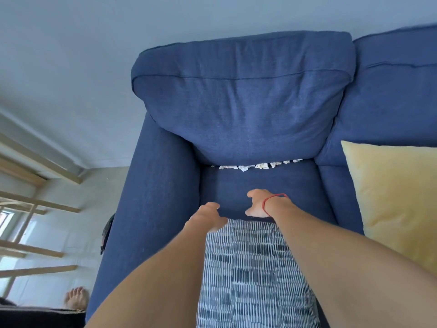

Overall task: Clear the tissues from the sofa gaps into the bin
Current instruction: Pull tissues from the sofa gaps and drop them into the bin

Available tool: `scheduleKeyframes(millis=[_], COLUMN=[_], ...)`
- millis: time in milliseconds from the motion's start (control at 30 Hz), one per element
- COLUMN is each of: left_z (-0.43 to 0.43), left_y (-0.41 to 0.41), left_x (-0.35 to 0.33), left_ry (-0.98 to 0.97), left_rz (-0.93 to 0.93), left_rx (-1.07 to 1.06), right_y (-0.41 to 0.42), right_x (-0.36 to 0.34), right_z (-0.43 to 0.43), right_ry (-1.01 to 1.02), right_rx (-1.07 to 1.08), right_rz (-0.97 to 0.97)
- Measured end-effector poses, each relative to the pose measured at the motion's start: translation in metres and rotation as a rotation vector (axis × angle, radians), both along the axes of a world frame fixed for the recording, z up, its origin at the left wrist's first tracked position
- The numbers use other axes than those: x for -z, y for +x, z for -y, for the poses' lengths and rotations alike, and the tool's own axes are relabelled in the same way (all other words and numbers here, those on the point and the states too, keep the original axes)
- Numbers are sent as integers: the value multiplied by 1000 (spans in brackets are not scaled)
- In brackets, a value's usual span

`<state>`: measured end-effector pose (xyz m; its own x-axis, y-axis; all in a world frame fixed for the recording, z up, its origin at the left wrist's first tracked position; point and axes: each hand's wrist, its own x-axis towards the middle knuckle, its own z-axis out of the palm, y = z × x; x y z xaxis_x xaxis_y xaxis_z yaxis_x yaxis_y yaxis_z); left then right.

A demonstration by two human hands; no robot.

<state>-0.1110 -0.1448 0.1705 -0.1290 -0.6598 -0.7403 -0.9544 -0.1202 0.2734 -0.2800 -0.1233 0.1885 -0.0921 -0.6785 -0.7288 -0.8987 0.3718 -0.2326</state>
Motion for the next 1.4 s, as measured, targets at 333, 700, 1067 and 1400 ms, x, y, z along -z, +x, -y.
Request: scheduleKeyframes(millis=[333,700,1067,1400], left_z=[97,195,269,281], left_y=[-23,-28,-50,-50], left_x=[43,180,273,285], left_ry=[-36,-48,-43,-36], left_rz=[-115,-251,-469,-413], left_rx=[-237,-476,-1006,-1034], right_y=[-19,9,47,45], right_x=[40,186,286,294], right_z=[94,187,257,266], right_ry=[-65,-139,-315,-292], right_rx=[104,390,1063,1154], right_rz=[103,267,126,116])
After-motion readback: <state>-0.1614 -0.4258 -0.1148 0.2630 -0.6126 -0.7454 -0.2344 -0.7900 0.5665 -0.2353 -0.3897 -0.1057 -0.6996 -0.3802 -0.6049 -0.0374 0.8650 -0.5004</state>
